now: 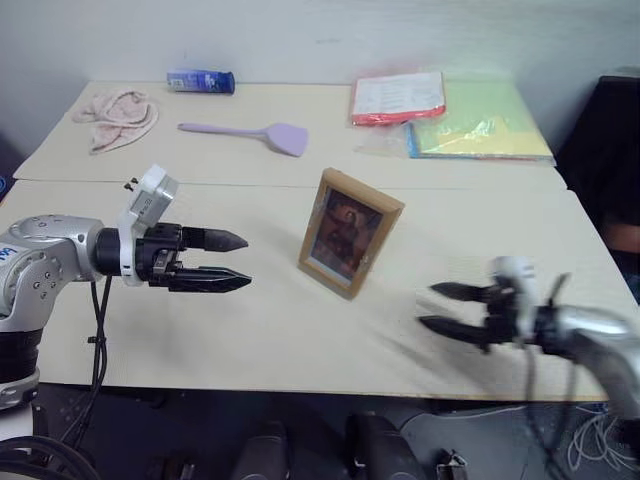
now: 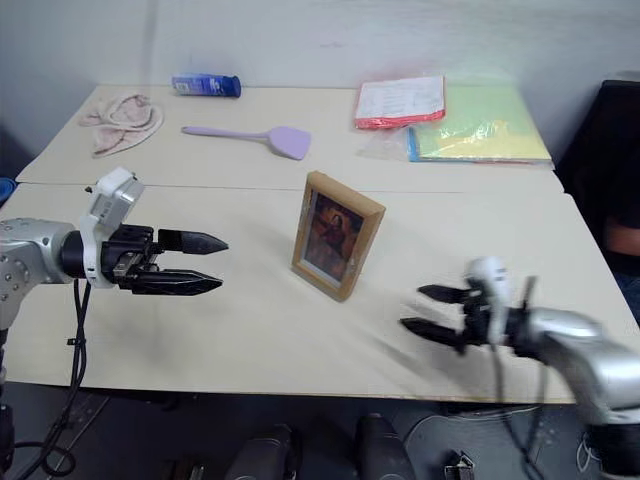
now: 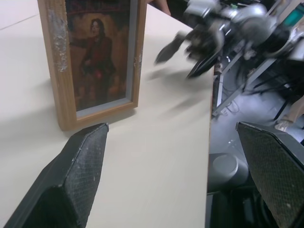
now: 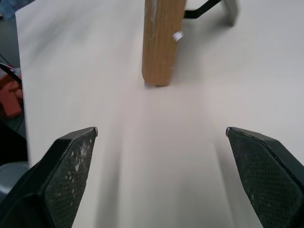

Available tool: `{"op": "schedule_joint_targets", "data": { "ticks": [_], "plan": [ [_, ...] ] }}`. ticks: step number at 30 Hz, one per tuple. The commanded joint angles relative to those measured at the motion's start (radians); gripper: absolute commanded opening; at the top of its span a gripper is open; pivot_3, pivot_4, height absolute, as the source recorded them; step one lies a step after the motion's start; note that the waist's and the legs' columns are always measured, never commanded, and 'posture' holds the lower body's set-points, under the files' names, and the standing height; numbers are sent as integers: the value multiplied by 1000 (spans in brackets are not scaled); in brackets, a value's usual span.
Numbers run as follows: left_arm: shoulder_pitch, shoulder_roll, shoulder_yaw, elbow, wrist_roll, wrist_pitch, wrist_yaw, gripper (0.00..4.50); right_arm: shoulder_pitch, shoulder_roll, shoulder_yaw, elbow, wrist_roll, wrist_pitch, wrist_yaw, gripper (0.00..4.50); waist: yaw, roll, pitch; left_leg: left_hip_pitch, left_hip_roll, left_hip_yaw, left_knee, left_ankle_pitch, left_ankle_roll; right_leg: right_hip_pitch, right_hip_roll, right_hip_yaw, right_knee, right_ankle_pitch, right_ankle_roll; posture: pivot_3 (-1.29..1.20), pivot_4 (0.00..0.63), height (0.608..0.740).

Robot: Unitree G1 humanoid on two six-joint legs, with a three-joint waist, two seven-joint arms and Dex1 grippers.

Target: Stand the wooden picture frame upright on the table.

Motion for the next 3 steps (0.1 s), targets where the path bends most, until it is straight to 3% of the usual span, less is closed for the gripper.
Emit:
{"op": "schedule_joint_targets", "data": {
  "ticks": [1, 3],
  "plan": [
    [-23, -14, 2, 32, 32, -68, -18, 4500, 77, -70, -219, -122, 277, 166, 90, 4476, -3, -1, 0, 1, 1, 0, -1, 0, 0, 1, 1, 0, 0, 0, 0, 0, 150, 740],
    [-31, -25, -5, 48, 46, -90, -17, 4500, 89, -81, -280, -132, 380, 222, 70, 4476, -3, -1, 0, 1, 1, -1, -1, 0, 0, 1, 2, 0, 0, 0, 0, 0, 150, 740]
  ]
}}
